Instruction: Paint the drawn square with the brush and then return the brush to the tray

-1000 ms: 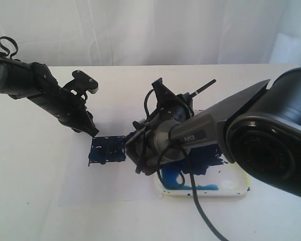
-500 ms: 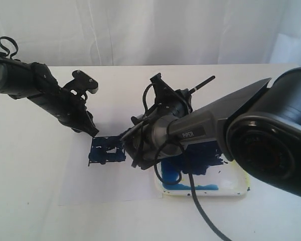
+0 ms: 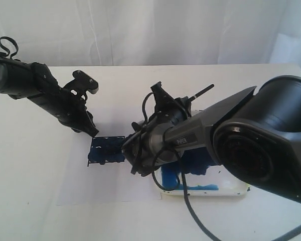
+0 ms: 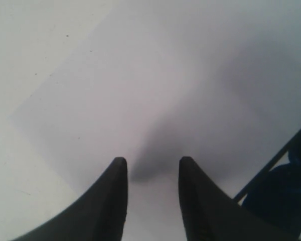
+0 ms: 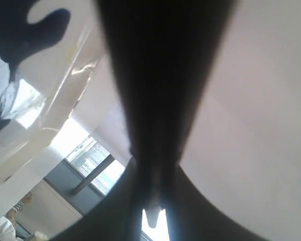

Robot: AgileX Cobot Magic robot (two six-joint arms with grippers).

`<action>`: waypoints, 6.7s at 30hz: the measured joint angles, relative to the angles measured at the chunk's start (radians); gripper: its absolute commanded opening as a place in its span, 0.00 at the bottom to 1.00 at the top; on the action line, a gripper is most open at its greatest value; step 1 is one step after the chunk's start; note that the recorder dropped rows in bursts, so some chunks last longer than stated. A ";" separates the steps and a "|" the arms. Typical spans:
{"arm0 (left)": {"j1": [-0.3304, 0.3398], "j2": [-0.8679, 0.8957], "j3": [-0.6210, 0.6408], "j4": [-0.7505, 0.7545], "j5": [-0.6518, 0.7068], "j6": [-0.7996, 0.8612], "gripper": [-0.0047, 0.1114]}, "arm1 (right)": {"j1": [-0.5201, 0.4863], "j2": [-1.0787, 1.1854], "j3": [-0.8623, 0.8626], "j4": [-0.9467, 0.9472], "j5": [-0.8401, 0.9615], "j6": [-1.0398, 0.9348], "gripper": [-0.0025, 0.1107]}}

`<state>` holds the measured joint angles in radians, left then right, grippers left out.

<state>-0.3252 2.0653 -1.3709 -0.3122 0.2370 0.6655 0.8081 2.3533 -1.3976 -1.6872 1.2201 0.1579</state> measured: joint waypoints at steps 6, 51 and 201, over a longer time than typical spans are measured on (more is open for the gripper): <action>0.000 0.000 0.000 0.000 0.000 0.004 0.38 | 0.000 0.004 -0.006 -0.028 0.000 -0.010 0.02; 0.000 0.000 0.000 0.000 0.002 0.008 0.38 | -0.032 -0.044 -0.015 -0.028 -0.012 -0.083 0.02; 0.242 -0.868 0.365 0.437 0.758 -0.736 0.04 | -0.767 -1.025 0.431 1.735 -0.177 -0.263 0.02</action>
<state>-0.0835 1.1969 -1.0057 0.1250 0.9951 -0.0704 0.0406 1.3287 -0.9661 0.0483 1.0433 -0.1055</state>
